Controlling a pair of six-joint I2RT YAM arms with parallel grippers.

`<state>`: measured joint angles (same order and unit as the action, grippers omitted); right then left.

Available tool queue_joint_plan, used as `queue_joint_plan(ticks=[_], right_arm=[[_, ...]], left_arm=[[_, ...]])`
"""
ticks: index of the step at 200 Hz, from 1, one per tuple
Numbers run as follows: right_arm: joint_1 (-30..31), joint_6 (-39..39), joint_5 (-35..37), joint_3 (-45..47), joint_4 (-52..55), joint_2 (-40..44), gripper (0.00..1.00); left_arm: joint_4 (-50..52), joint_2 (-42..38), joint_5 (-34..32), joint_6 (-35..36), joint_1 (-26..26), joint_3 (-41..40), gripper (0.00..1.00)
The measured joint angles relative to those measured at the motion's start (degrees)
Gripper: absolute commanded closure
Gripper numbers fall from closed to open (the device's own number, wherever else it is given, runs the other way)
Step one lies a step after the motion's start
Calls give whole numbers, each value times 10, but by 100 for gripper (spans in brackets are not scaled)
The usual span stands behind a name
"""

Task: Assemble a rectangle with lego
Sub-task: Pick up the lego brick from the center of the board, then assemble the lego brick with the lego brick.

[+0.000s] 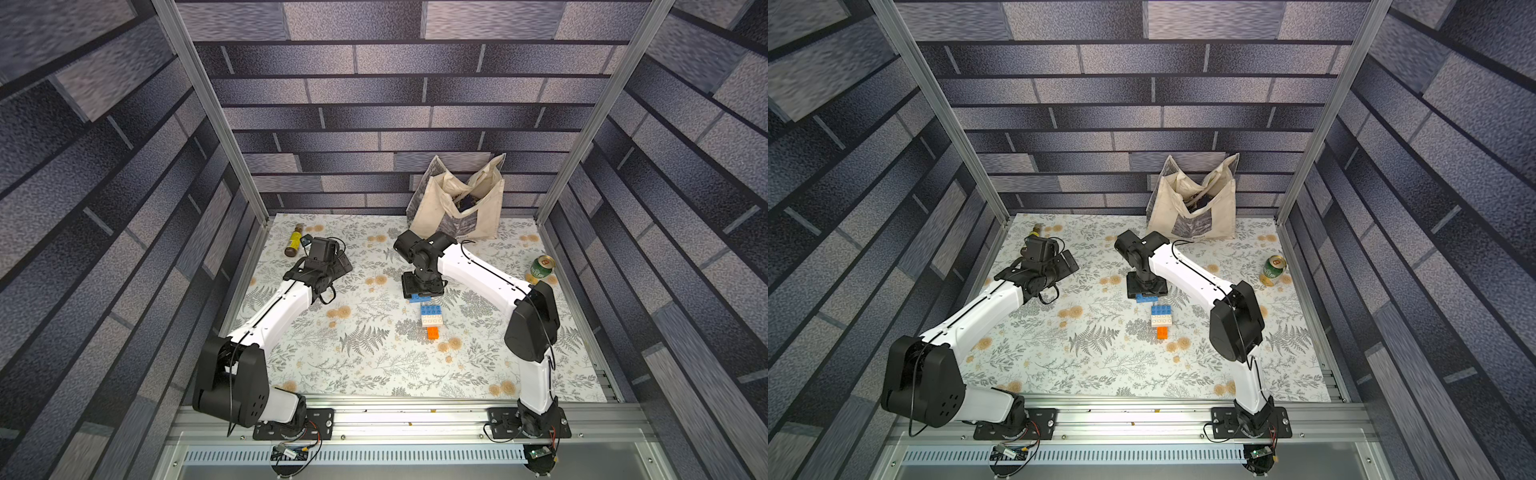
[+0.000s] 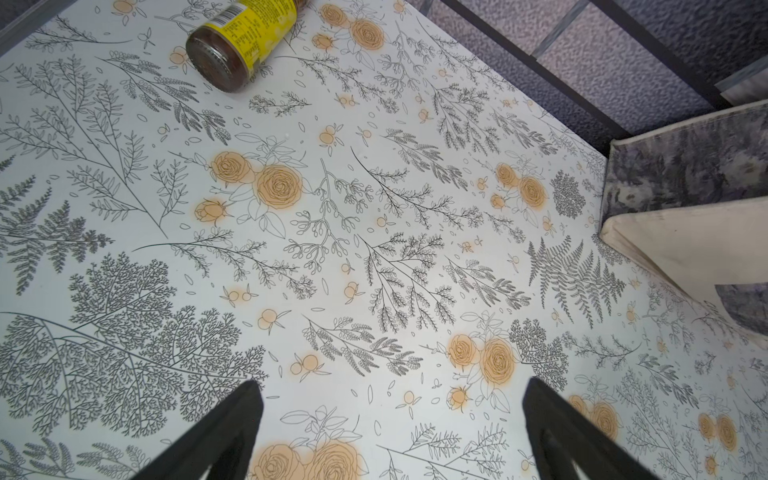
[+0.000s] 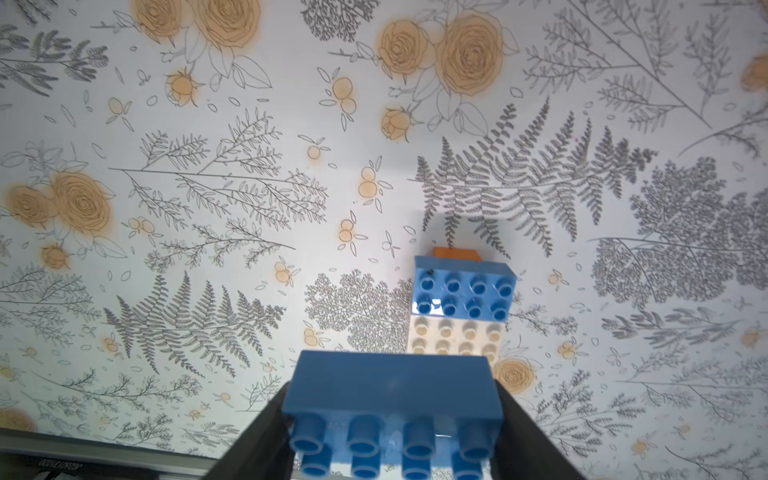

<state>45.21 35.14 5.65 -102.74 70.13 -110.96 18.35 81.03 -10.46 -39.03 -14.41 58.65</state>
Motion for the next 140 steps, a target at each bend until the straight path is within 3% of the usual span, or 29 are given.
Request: queue_joint_plan(ticks=[52,140], right_arm=[[26,83,10,196,-28,103,83],[55,115,14,244,-92,63,80]], left_arm=[[-2,0,12,0,-2,0,0],[-2,7,13,0,-10,8,0]])
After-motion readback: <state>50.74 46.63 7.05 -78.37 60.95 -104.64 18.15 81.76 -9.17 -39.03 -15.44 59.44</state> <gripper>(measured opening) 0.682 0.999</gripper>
